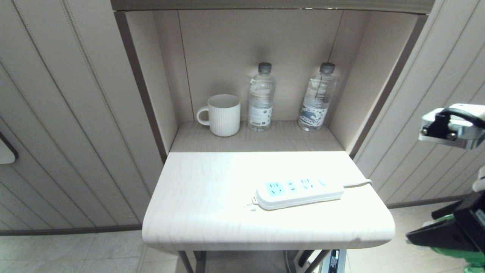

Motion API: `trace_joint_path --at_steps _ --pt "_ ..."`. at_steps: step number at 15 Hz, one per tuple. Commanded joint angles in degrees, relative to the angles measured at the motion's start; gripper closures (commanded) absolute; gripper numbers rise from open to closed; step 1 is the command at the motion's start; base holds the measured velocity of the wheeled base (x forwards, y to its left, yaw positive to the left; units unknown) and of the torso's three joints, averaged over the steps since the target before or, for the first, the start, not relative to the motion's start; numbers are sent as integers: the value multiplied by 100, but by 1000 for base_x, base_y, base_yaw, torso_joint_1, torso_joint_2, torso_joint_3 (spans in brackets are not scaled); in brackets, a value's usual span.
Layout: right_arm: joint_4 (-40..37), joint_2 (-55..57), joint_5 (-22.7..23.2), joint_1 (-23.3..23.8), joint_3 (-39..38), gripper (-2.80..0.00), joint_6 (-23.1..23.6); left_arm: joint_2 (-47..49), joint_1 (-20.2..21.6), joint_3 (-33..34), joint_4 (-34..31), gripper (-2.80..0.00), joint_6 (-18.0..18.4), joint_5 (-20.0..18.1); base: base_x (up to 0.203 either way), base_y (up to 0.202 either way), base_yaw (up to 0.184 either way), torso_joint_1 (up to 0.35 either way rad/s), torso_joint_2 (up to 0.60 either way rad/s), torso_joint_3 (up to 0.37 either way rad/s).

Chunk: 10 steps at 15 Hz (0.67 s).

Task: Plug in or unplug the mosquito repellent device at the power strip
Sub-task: Insert the plug into the socket

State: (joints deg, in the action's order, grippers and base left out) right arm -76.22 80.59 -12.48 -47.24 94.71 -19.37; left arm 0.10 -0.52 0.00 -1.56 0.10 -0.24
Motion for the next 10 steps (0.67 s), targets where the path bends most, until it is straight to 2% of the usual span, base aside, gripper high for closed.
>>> trace_joint_path --at_steps 1,4,10 --pt "-26 172 -9 -5 -14 0 -14 8 0 0 -2 0 -1 -2 0 0 0 0 0 0" --pt "9 308 -17 -4 -14 0 -23 8 0 0 -2 0 -1 -2 0 0 0 53 -127 -72" --pt "27 594 -26 4 74 0 -23 8 0 0 -2 0 -1 -2 0 0 0 187 -442 -259"
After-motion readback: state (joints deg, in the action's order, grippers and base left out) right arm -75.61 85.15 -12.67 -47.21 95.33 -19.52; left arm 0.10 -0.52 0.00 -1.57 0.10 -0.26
